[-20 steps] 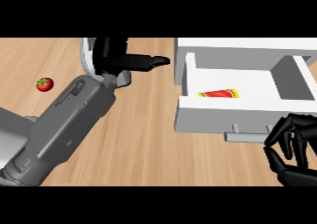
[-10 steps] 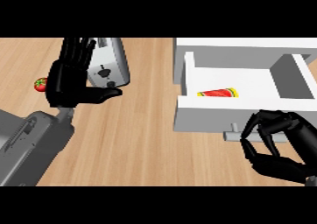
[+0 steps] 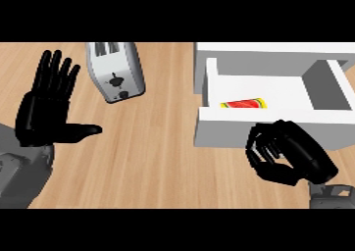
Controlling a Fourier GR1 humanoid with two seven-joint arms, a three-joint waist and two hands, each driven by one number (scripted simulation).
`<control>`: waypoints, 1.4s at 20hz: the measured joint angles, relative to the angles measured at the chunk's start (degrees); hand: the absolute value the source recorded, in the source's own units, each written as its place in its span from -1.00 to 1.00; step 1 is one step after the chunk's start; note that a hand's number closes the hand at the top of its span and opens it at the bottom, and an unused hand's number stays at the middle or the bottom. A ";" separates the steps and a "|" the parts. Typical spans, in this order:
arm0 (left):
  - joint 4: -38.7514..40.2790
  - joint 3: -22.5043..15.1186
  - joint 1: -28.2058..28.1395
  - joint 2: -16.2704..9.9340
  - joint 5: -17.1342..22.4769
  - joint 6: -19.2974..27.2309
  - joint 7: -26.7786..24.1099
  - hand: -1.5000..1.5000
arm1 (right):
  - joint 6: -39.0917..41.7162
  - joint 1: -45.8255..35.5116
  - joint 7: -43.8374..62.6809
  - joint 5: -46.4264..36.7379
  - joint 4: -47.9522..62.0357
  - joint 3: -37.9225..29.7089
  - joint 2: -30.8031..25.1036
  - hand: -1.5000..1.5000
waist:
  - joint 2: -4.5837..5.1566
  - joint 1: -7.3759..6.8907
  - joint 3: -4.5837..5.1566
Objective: Pick up the cup, place it into the drawer and close the drawer
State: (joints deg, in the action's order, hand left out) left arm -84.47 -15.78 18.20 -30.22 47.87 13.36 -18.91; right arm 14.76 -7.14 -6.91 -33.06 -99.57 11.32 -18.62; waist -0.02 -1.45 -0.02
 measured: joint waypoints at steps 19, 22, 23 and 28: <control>-0.57 11.59 -13.01 -1.10 -0.89 -15.66 -1.54 -1.00 | -12.46 -22.81 -13.79 -13.31 48.74 -3.54 6.54 -1.00 | 0.06 0.10 0.09; 0.20 12.71 -13.24 -0.88 -1.24 -17.41 -1.38 -1.00 | -12.48 -28.62 -16.23 -12.67 57.20 -6.20 6.67 -1.00 | 0.17 0.02 0.07; -0.20 12.97 -13.64 -0.89 -1.10 -17.92 -1.25 -1.00 | -12.77 -30.74 -16.61 -12.58 60.12 -7.12 6.69 -1.00 | 0.19 -0.12 0.10; 1.24 13.54 -12.43 -0.06 -1.55 -19.34 -0.68 -1.00 | -11.98 -37.95 -23.34 -11.59 70.67 -10.28 4.93 -1.00 | -0.25 -0.39 0.33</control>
State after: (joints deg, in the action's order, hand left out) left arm -83.23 -2.24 5.77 -30.27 46.31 -5.98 -19.60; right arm 2.78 -45.08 -30.26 -44.66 -28.90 1.04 -13.69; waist -0.27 -1.84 0.31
